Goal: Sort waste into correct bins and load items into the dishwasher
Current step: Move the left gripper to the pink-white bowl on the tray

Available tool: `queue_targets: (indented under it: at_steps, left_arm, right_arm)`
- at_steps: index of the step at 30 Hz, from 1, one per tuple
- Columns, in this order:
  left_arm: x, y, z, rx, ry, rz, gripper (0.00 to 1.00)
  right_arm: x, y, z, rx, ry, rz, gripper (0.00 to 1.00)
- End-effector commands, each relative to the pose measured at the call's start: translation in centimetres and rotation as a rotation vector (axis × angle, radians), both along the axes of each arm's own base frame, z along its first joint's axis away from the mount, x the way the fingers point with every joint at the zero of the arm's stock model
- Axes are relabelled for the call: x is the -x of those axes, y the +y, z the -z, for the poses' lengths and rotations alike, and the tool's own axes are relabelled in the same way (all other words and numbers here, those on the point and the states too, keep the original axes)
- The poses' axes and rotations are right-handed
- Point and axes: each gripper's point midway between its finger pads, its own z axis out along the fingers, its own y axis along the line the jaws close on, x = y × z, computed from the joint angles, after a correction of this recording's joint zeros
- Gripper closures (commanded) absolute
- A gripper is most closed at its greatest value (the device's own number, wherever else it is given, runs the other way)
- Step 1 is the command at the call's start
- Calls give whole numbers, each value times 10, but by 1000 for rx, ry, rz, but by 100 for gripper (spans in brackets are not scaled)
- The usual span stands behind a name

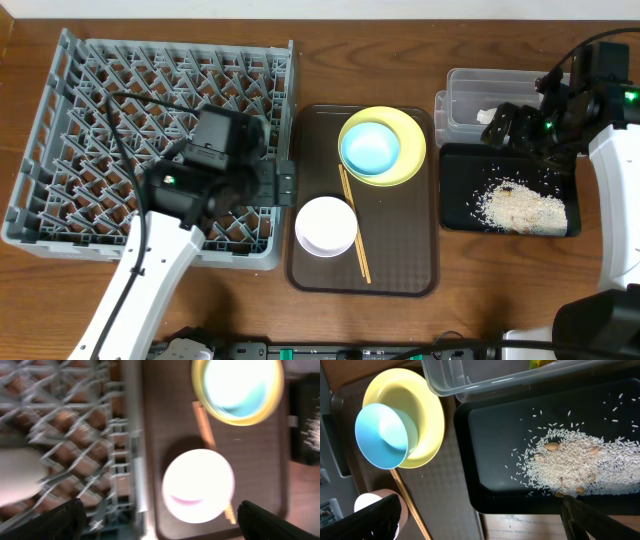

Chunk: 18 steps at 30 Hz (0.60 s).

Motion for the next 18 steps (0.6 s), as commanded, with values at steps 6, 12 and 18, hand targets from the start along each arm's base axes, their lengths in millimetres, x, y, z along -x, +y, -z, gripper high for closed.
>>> queue_targets:
  at_steps: [6,12,18]
  left_arm:
    - [8,-43,12,-53,-24,133,1]
    - [22,-76,40,-110,38,246,7]
    - [45,-107,86,-190,160,362,8]
  right_arm:
    - [1,0,-12,-7,-37,-15,1]
    - [2,1,-12,-4,-37,-24,1]
    - [3,1,-12,-5,-33,-25,1]
